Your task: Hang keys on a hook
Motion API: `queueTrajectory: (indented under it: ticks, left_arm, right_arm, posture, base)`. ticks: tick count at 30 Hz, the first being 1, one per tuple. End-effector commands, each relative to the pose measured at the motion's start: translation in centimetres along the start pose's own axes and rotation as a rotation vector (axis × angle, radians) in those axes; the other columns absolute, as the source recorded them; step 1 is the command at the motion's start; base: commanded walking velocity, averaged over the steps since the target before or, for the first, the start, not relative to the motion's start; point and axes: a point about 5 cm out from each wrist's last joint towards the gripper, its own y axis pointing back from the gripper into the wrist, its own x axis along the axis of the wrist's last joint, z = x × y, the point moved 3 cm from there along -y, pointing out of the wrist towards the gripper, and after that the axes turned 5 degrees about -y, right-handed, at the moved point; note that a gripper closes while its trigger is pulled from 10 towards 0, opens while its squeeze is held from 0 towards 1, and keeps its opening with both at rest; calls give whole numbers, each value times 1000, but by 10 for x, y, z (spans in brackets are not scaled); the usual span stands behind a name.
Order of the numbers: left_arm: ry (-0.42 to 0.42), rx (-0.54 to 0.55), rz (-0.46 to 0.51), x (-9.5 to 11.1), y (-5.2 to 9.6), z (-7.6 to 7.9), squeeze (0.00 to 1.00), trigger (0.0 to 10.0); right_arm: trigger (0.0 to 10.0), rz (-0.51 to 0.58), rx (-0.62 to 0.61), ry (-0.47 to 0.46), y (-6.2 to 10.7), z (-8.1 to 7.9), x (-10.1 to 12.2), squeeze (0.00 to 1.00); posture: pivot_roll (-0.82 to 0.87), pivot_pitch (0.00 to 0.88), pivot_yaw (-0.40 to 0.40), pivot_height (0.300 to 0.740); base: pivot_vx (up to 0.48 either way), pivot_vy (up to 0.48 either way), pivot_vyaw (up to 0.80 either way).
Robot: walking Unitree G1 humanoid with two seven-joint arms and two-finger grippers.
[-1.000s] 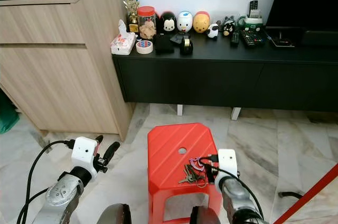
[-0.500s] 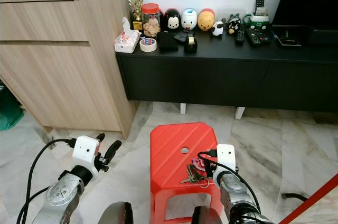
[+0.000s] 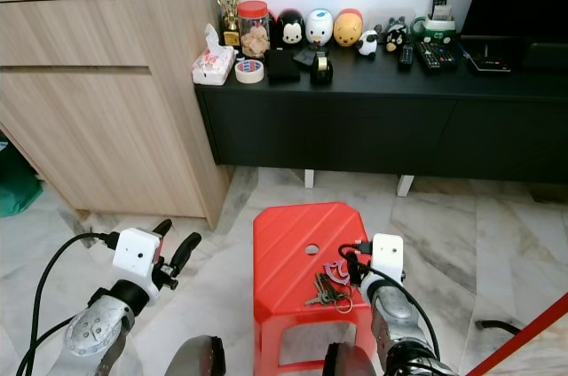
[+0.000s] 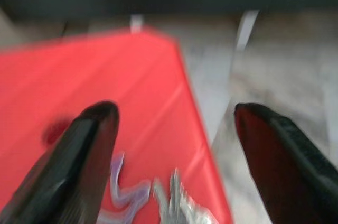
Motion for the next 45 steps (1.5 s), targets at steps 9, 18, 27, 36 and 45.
queueTrajectory:
  ticks: [9,18,27,36,45]
  left_arm:
    - [-6,2,-19,2,10,2,0,10000]
    - [3,3,-27,3,15,6,0,10000]
    - [7,1,-40,4,23,8,0,10000]
    - [13,-4,-63,5,34,12,0,10000]
    - [24,-6,-69,10,42,15,0,10000]
  right_arm:
    - [10000,216,2,11,20,3,6,0]
    - [10000,274,-1,28,38,13,5,0]
    - [10000,240,-2,58,32,16,11,0]
    - [10000,235,13,66,31,13,16,0]
    - [10000,273,10,60,40,15,23,0]
  posture:
    - [85,89,12,607]
    - [69,106,9,607]
    - [80,134,4,607]
    - [80,168,0,607]
    - [74,212,-7,607]
  base:
    - [0,0,0]
    - [0,0,0]
    - [0,0,0]
    - [0,0,0]
    - [0,0,0]
